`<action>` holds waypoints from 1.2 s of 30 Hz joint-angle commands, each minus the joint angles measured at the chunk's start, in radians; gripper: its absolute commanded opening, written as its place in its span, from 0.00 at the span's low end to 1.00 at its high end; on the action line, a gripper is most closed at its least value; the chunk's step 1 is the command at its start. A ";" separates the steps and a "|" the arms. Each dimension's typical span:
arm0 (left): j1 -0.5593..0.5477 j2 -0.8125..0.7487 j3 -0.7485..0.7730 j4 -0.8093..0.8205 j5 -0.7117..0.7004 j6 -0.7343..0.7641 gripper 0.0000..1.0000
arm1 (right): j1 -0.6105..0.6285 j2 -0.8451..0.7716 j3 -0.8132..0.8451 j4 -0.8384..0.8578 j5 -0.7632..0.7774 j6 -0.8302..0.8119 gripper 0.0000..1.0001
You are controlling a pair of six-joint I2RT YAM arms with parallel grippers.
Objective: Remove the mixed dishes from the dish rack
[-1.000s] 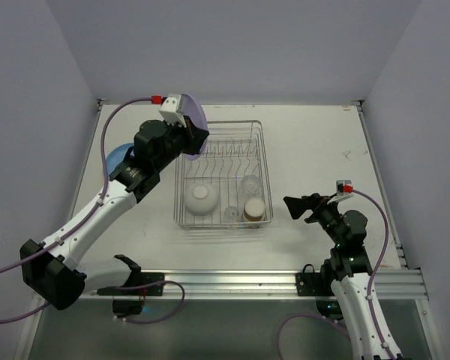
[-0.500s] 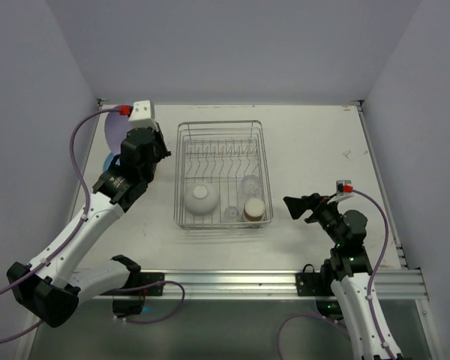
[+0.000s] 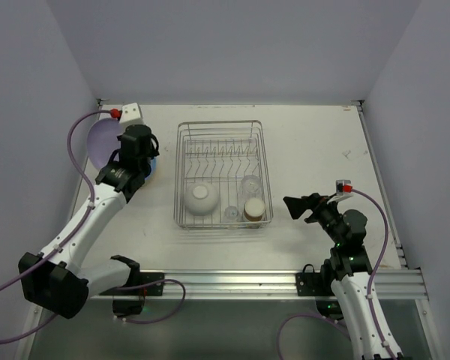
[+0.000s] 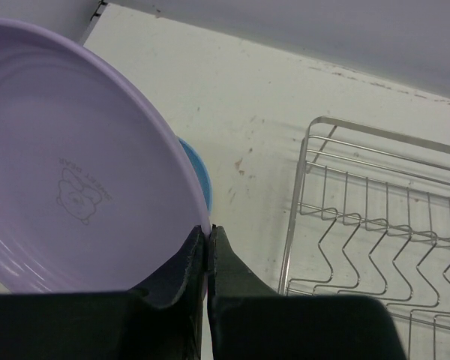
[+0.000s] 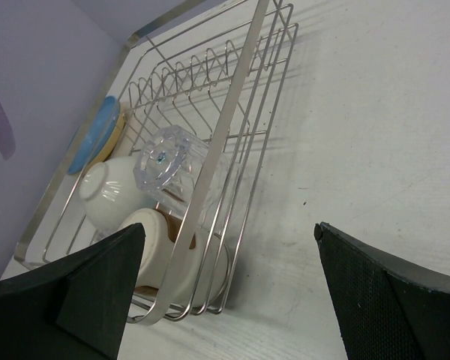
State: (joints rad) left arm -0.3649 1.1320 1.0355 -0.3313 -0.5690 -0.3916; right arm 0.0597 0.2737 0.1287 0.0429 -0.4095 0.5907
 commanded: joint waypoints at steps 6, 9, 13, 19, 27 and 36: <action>0.064 0.094 0.038 0.015 -0.023 -0.020 0.00 | -0.001 0.007 0.022 0.044 -0.005 -0.002 0.99; 0.073 0.118 0.047 0.014 -0.008 -0.033 0.00 | 0.000 0.006 0.022 0.045 -0.005 -0.003 0.99; 0.083 0.159 0.061 0.008 -0.011 -0.065 0.00 | -0.001 0.005 0.022 0.045 -0.008 -0.002 0.99; 0.099 0.236 0.081 0.005 -0.002 -0.093 0.00 | -0.001 0.007 0.022 0.043 -0.008 -0.003 0.99; 0.110 0.331 0.101 0.028 -0.011 -0.092 0.00 | -0.001 0.009 0.023 0.045 -0.005 -0.003 0.99; 0.112 0.428 0.144 0.038 -0.061 -0.087 0.00 | 0.000 0.013 0.023 0.046 -0.005 -0.003 0.99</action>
State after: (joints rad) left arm -0.2619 1.5394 1.1194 -0.3382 -0.5575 -0.4622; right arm 0.0597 0.2752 0.1287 0.0460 -0.4103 0.5907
